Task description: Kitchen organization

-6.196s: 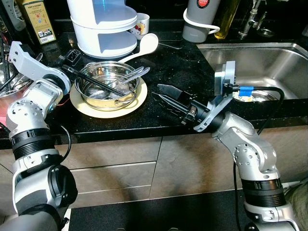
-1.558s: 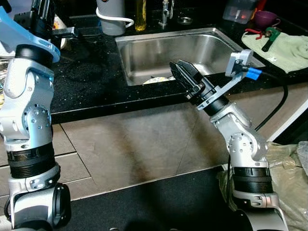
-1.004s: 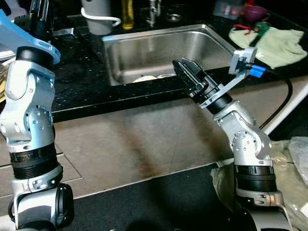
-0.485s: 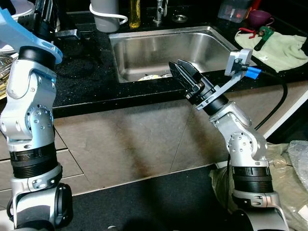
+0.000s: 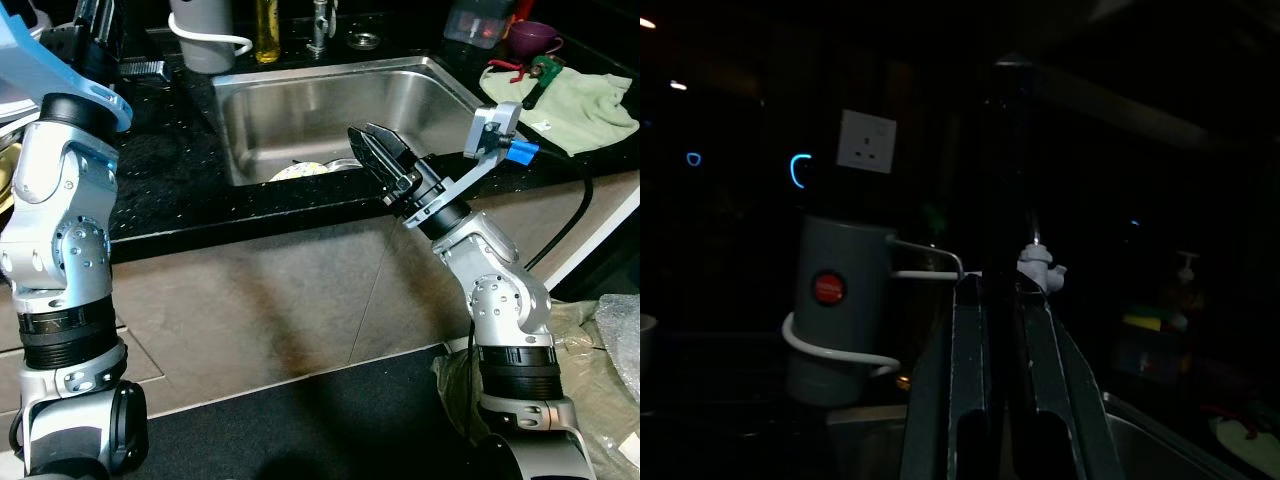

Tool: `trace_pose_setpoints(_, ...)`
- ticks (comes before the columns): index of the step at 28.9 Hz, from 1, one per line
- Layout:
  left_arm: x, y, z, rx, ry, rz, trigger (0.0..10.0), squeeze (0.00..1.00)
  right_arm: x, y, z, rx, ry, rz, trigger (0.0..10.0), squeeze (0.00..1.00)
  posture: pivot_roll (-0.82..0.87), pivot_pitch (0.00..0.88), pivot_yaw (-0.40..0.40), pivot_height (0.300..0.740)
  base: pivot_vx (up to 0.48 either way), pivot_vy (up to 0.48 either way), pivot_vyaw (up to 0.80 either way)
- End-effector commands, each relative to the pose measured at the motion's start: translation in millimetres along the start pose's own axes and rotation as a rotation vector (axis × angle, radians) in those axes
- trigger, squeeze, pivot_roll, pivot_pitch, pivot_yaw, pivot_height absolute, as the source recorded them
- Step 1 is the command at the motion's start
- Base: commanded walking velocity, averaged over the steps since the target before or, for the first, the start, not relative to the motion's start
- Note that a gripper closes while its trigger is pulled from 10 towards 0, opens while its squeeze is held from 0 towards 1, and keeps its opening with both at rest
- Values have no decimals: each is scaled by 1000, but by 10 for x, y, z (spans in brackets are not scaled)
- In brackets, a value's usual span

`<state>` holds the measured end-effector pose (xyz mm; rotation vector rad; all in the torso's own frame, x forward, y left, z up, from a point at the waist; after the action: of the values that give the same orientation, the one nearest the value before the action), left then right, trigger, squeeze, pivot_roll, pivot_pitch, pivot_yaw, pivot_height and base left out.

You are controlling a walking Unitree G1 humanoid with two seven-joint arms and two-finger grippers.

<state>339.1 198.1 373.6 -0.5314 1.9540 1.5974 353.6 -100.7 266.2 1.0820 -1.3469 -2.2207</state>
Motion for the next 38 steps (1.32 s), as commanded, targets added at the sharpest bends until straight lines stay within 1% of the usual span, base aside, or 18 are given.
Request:
trace_pose_setpoints(1,8,-8,7,-17,-2,-1,10000,0,-7,-12,0,3,1,0,10000,0,37,17,-20,732,319,0,0)
trace_pose_setpoints(28,24,-59,-2,-11,-8,16,10000,0,-12,-32,10,-13,-3,-3,10000,0,40,27,-17,732,323,0,0)
trace_pose_setpoints(31,27,-71,-6,-3,-11,19,10000,0,-13,-34,11,-14,-2,-3,10000,0,40,27,-17,732,322,0,0)
trace_pose_setpoints(32,28,-94,-21,11,-22,29,10000,0,-13,-36,11,-12,-2,0,10000,0,39,27,-17,732,296,0,0)
trace_pose_setpoints(35,28,-94,-21,11,-22,29,10000,0,-13,-36,11,-12,-2,0,10000,0,39,27,-17,732,296,0,0)
trace_pose_setpoints(37,36,-169,-80,55,-60,66,10000,0,-15,-40,12,-11,-1,4,10000,0,39,28,-18,732,0,0,-787)
trace_pose_setpoints(38,36,-169,-80,55,-60,66,10000,0,-15,-40,12,-11,-1,4,10000,0,39,28,-18,732,0,0,-800)
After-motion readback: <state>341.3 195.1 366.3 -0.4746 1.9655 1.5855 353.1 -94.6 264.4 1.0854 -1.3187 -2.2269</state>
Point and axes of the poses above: a point about 5 cm out from each wrist's last joint towards the gripper, its own x axis pointing back from the gripper into the wrist, its own y axis along the axis of the wrist's last joint, z = x × y, the point moved 4 cm from there along -x, pointing out of the wrist towards the gripper, and after that the axes turned 2 degrees about -x, right-handed, at the moved point
